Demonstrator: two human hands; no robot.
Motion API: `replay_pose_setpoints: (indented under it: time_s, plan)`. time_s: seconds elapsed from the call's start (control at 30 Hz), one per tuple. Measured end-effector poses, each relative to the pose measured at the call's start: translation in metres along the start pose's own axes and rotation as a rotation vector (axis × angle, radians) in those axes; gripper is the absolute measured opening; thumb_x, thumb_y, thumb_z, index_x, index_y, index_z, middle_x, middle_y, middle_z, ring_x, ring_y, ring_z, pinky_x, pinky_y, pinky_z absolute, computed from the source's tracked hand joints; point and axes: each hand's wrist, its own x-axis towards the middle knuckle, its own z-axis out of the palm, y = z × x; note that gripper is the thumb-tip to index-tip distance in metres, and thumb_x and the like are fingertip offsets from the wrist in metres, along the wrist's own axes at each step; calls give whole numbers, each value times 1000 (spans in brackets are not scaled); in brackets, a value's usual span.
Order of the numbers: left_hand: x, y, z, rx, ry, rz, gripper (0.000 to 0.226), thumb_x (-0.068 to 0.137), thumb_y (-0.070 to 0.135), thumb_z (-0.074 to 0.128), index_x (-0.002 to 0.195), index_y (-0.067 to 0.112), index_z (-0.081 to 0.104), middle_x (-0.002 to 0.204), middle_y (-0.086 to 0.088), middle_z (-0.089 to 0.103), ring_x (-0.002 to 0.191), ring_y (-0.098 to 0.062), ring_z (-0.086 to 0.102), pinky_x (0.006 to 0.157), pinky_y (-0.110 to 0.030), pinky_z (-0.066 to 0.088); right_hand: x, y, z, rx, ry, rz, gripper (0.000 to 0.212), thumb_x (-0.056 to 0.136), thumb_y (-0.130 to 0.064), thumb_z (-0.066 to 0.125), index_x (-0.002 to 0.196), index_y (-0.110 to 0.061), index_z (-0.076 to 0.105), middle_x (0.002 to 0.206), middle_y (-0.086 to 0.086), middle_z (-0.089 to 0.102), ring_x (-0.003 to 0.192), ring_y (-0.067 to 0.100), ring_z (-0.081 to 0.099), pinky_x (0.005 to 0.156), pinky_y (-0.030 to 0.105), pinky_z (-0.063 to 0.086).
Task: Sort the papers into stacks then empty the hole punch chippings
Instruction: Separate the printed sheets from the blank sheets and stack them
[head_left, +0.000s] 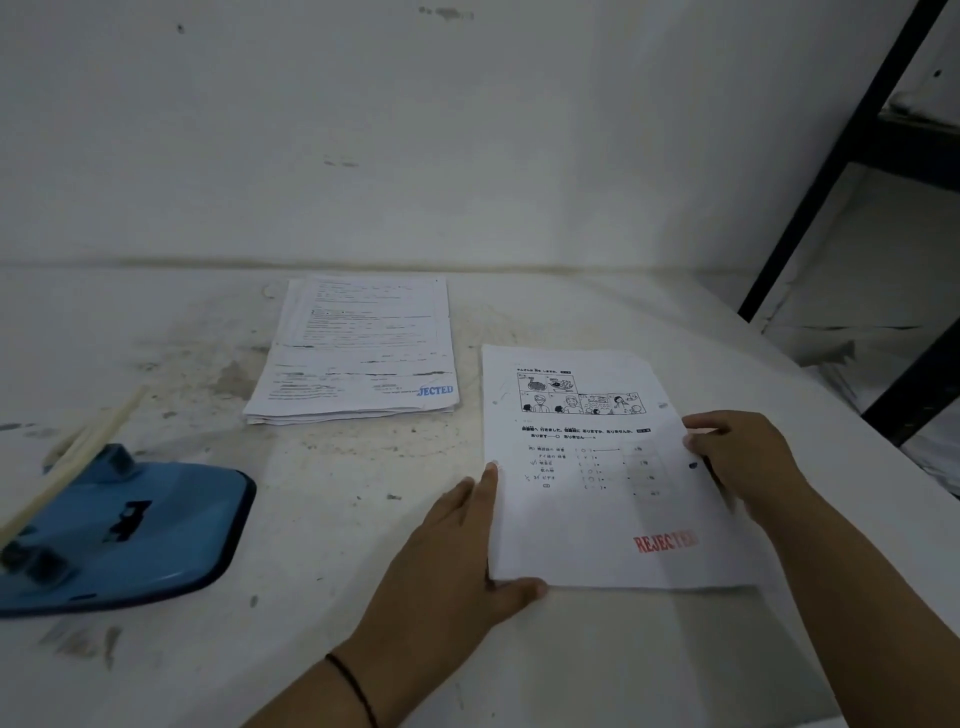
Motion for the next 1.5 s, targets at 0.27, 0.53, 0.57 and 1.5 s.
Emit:
replay_pose_setpoints:
  time_s: [0.27,0.53,0.57,1.5]
  plan:
    - [7,4,-3,-23,-5,-7,109,65,74,54,143,41,-15,155,17,11,141,0,3,112,-22,13,-8,-9,7,-221,5,-92,42,91,-18,55,129,1,52,125,20,60,114,33,55,102,38,37]
    - [20,-10,-36,1,126,72,80,75,71,45,144,41,17,146,22,29,117,17,16,103,-11,17,-34,-52,29,-159,-42,-325,33,88,-18,60,120,-8,62,122,9,62,108,18,54,90,24,35]
    - [22,-13,-42,9,152,71,75,77,66,48,142,39,22,144,21,32,116,15,20,103,-12,22,-38,-58,35,-137,-69,-351,32,88,-18,60,119,-10,62,121,6,63,104,13,53,88,21,34]
    - [166,-152,-141,225,383,-575,39,96,30,42,124,4,48,122,-15,54,118,-30,41,90,-36,40,52,-212,217,-269,-238,-312,54,91,-40,52,132,-6,43,132,16,51,122,33,43,95,37,39]
